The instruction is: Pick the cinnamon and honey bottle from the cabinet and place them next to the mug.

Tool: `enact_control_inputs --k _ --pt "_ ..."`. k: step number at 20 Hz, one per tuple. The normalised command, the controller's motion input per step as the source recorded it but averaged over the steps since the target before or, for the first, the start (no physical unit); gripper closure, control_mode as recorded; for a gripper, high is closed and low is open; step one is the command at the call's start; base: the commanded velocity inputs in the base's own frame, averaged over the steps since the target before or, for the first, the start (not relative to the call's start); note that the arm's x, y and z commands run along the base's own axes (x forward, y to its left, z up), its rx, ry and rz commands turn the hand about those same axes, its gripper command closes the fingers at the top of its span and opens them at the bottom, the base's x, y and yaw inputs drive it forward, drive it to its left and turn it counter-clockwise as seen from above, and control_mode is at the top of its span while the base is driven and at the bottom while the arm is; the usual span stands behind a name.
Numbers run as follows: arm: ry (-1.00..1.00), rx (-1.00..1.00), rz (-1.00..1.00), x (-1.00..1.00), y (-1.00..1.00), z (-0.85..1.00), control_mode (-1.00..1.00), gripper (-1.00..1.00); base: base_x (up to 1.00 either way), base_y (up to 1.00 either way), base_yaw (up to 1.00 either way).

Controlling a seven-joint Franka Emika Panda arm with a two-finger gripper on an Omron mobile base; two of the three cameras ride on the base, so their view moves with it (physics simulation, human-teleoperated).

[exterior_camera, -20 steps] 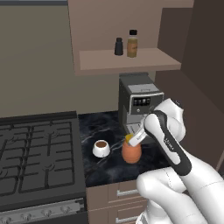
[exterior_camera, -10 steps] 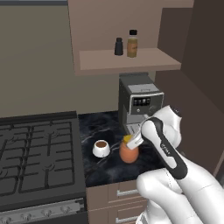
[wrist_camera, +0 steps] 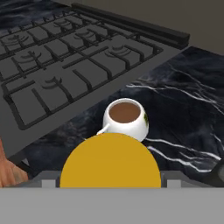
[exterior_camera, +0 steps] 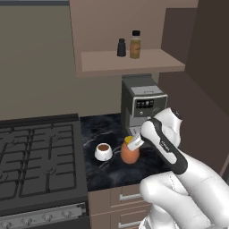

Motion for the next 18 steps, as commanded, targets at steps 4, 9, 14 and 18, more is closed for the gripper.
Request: enact_control_inputs --k 4,9,14,18 --pt "0.00 0.00 0.00 0.26 0.00 0.00 -1.00 1.00 0.00 0.00 0.00" --pt "0.00 0.00 0.00 0.22 0.00 0.00 -1.00 1.00 0.00 0.00 0.00" --pt "0.00 0.00 0.00 0.15 0.00 0.00 -1.00 1.00 0.00 0.00 0.00" --pt "0.00 0.00 0.00 0.03 0.00 -0.05 -1.00 1.00 0.00 0.00 0.00"
